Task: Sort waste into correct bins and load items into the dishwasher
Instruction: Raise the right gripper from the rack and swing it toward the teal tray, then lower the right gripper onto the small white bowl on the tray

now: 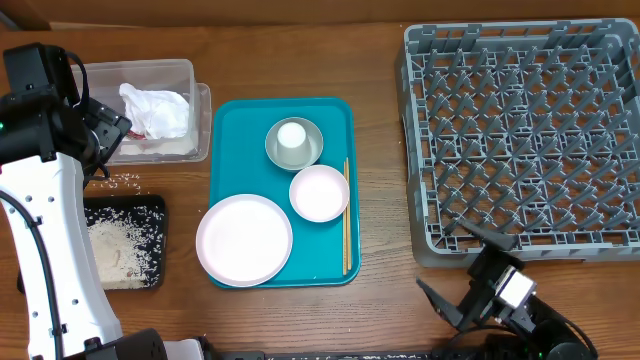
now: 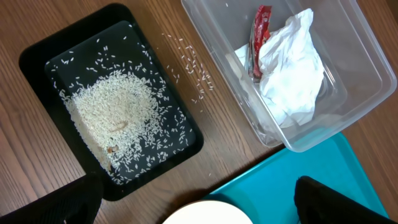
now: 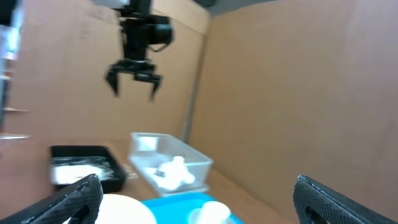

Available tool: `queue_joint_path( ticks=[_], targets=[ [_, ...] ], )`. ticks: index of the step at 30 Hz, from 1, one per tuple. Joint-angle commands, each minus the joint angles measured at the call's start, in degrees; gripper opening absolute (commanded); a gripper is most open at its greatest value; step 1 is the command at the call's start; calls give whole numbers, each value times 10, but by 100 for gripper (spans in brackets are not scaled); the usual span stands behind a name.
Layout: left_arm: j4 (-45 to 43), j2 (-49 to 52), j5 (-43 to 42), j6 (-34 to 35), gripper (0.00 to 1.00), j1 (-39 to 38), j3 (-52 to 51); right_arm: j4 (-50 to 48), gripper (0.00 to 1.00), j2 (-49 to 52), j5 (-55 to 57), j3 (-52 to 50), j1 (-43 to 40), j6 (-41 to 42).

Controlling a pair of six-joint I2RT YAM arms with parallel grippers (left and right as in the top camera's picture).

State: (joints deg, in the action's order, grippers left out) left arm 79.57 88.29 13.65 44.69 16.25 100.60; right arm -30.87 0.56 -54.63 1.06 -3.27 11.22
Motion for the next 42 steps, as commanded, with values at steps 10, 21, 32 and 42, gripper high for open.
queue_joint_path(
  ticks=[10,21,32,42],
  targets=[
    [-1,3,-2,7,99,2,4,-157,100,-4,235,-5,2,102],
    [-1,3,-2,7,100,2,4,-18,100,111,203,170,2,96],
    [-1,4,-2,7,100,2,4,129,100,394,-14,426,2,96],
    [-1,4,-2,7,100,2,4,188,100,531,-84,478,80,85]
  ],
)
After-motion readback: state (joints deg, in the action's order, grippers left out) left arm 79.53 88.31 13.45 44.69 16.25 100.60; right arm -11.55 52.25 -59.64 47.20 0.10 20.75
